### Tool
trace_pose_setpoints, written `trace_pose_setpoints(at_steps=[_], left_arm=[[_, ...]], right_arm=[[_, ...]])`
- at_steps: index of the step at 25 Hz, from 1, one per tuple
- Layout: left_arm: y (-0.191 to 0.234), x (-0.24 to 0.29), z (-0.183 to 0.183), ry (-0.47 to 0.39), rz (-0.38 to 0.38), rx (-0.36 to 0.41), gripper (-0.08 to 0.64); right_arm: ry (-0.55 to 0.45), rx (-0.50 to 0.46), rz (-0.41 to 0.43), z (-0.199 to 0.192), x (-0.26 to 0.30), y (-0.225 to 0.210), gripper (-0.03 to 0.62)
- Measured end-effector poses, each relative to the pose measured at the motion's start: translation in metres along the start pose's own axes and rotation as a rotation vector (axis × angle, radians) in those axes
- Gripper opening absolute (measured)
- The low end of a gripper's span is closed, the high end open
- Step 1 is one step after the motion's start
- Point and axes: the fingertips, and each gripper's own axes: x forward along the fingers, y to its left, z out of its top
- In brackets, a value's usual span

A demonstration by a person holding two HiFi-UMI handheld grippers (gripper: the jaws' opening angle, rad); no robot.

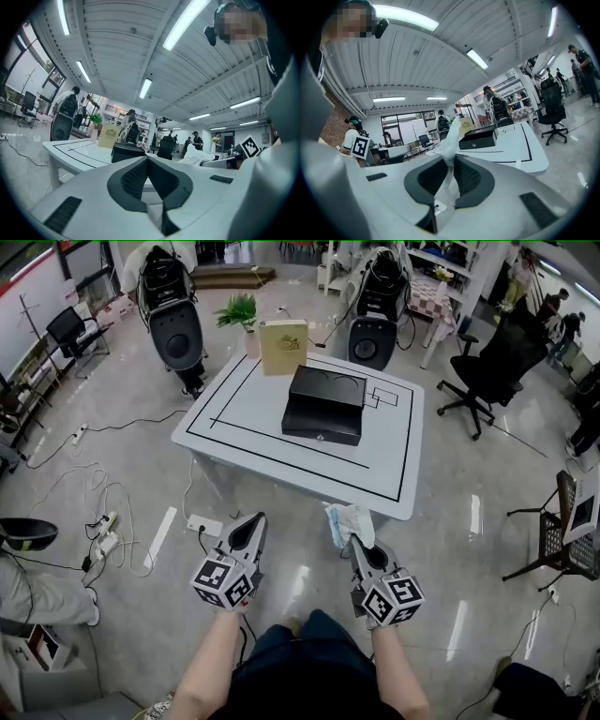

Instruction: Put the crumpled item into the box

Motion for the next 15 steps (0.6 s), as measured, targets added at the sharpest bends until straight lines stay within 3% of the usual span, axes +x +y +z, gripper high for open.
trace_pose_setpoints(at_steps=[15], left_arm=[[0.027,0.046,0.009,-0.008,0.007,-0.015,-0.008]], right_arm=[[-0.003,0.023,0.032,0.018,0.048,-0.019,0.040]])
